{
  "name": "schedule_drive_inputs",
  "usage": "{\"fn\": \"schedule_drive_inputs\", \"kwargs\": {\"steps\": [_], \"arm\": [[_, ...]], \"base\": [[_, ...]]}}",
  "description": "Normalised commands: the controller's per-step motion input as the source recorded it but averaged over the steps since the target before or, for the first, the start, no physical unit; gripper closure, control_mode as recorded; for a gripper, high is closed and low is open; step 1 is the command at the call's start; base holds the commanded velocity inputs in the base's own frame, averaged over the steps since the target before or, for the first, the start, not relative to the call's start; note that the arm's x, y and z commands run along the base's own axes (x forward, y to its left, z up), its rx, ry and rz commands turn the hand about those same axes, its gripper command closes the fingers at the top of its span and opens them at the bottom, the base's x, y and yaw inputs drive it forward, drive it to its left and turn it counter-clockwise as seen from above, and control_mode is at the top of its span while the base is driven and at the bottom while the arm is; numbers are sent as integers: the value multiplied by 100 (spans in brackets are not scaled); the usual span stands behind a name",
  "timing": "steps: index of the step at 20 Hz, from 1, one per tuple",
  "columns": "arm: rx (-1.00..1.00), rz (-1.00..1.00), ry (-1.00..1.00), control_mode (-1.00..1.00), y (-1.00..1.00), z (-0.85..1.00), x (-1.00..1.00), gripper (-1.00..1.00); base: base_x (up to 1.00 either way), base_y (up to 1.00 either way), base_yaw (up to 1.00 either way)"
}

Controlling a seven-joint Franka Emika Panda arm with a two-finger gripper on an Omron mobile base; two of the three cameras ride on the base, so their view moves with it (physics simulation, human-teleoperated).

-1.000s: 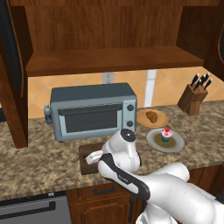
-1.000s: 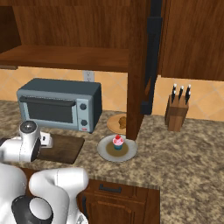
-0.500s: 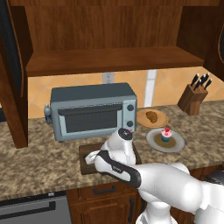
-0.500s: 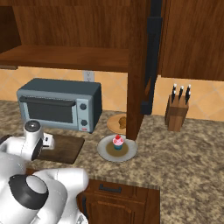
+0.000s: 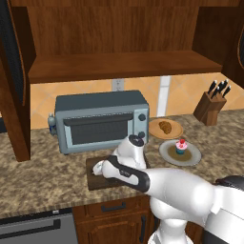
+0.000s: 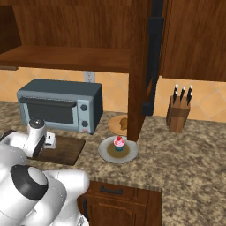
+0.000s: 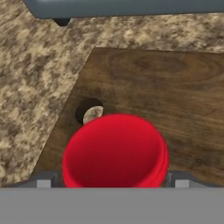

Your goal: From the different types of pastries on the counter, select a croissant and place it on the cutting board. Then retrieve a jar of jam from the cabinet and place it alongside the croissant on the cutting board.

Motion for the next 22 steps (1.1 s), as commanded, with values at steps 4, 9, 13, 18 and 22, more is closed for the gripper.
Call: {"fn": "schedule_drive_inputs", "kwargs": {"steps": [4,9,13,18,22], "arm": [[1,0,-1,-100,0,6,-7,-100],[8,0,-1,-100,0,37,-25,-100],[3,0,-2,-100,0,18,-11,-100],[0,-1,3,-100,-3,42,14,-100],[0,0,0,-100,-33,100,28,-100]], "base": [[0,0,0],[0,0,0],[0,0,0],[0,0,0],[0,0,0]]}}
